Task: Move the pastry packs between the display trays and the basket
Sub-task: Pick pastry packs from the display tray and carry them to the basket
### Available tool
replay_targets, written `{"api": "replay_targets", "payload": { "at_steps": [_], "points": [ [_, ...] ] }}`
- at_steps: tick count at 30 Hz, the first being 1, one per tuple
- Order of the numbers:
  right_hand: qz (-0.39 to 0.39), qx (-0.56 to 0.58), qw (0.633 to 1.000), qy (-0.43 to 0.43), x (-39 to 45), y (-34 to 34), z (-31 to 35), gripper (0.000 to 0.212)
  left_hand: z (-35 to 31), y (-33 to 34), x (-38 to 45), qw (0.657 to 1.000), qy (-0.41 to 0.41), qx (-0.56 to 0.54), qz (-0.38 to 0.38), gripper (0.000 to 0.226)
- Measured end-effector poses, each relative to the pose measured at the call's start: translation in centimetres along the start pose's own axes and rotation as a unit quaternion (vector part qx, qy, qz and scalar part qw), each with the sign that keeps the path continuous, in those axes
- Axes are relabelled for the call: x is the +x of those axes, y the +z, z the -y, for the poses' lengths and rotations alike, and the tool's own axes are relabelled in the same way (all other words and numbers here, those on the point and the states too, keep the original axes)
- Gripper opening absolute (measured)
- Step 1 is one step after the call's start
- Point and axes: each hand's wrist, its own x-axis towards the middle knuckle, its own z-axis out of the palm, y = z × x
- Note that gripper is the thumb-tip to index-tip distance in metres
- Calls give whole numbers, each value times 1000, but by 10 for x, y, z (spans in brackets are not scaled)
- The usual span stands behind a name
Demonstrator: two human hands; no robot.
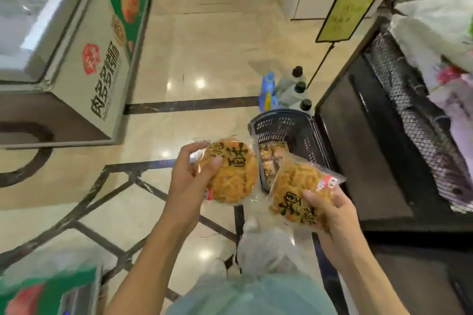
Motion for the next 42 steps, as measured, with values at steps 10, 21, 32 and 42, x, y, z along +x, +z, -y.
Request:
{"api": "replay_targets", "payload": {
  "at_steps": [10,21,32,42],
  "points": [
    [-184,68,980,-26,125,-2,31,56,-28,103,187,988,-45,89,117,25],
    [-412,43,910,-28,192,-41,35,34,-8,245,320,897,-68,239,365,29],
    [-437,-136,874,164,370,-70,-107,48,187,372,504,783,-81,376,489,23],
    [-180,-264,886,336,594,-183,-386,51,435,370,632,719,-62,402,564,28]
  ]
}}
